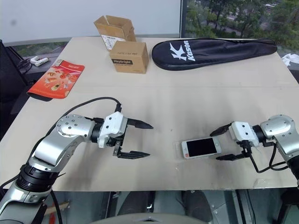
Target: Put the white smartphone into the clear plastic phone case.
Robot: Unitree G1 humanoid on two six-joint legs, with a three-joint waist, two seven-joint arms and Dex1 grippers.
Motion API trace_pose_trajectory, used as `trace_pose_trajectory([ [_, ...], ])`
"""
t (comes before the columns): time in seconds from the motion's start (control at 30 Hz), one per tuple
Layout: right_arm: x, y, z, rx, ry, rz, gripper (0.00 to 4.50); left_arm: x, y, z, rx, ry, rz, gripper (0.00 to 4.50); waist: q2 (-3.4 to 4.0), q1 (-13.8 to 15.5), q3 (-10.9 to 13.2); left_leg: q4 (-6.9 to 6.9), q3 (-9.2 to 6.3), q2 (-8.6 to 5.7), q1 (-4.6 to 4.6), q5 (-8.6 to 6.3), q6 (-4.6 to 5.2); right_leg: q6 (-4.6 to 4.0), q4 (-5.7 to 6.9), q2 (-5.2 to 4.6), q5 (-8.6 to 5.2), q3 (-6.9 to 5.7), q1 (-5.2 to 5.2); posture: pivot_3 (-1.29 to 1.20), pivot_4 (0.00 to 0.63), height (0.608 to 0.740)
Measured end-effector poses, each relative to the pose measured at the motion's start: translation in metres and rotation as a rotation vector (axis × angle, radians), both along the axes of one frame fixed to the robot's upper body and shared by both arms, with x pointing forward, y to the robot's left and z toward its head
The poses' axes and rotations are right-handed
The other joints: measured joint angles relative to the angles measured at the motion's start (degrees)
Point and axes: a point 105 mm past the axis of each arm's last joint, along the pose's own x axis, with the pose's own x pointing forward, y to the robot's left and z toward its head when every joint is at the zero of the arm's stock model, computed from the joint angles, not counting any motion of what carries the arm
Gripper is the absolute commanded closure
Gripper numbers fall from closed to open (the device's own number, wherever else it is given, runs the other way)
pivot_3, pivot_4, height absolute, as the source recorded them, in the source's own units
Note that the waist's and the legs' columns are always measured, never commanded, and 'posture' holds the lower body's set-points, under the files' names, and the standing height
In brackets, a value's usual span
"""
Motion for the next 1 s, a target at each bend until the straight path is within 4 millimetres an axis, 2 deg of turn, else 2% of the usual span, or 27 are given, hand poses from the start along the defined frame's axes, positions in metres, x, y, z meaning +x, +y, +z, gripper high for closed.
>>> trace_pose_trajectory([
  [0.13,0.001,-0.001,0.002,0.014,-0.006,-0.013,0.1,0.0,0.0,0.0,0.002,-0.002,0.0,0.0,0.0,0.04,0.0,0.0,0.01,0.0,0.0,0.0,0.0,0.0,0.0,0.0,0.0,0.01,0.0,0.0,0.15,0.74],
  [0.27,0.002,0.001,0.014,0.049,-0.043,-0.02,0.1,0.001,-0.002,-0.001,0.007,-0.006,-0.003,0.0,0.0,0.09,0.0,0.0,0.0,0.0,0.0,0.0,0.0,0.0,0.0,0.0,0.0,0.0,0.0,0.0,0.15,0.74],
  [0.5,-0.018,0.033,0.038,0.183,0.019,-0.046,0.1,0.0,-0.005,-0.002,0.004,-0.002,-0.015,0.0,0.01,0.09,0.01,0.01,-0.06,0.0,-0.01,0.0,0.0,0.01,0.05,0.0,0.0,-0.02,0.0,0.0,0.15,0.74],
  [0.53,-0.021,0.037,0.041,0.202,0.017,-0.044,0.62,0.0,-0.006,-0.002,0.001,-0.002,-0.016,0.0,0.01,0.12,0.0,0.01,-0.06,-0.01,-0.01,0.0,0.0,0.01,0.05,0.0,0.0,-0.02,0.0,0.0,0.15,0.74],
  [0.57,-0.024,0.041,0.042,0.217,0.018,-0.039,0.88,0.0,-0.007,-0.002,-0.002,-0.001,-0.019,0.0,0.01,0.15,0.0,0.01,-0.06,-0.01,-0.01,0.0,0.0,0.01,0.04,0.0,0.0,-0.03,0.0,0.0,0.15,0.74],
  [0.67,-0.035,0.052,0.033,0.241,0.046,-0.036,2.46,-0.001,-0.011,-0.002,-0.016,0.005,-0.029,0.0,0.01,0.26,0.0,0.01,-0.06,-0.02,-0.03,0.0,0.0,0.02,0.04,0.0,0.0,-0.05,0.0,0.0,0.15,0.74],
  [0.8,-0.038,0.069,0.031,0.266,0.036,-0.057,4.46,-0.001,-0.012,-0.001,-0.02,0.002,-0.032,0.0,0.01,-0.03,0.0,0.01,-0.05,-0.02,-0.01,0.0,0.0,0.02,0.05,0.01,0.0,-0.03,0.0,0.0,0.15,0.74],
  [1.0,-0.039,0.092,0.021,0.24,0.048,-0.087,4.46,0.0,-0.012,-0.001,-0.02,0.004,-0.03,0.0,0.01,0.1,0.0,0.01,-0.09,-0.02,-0.03,0.0,0.0,0.02,0.04,0.02,-0.01,-0.06,0.0,0.0,0.15,0.74],
])
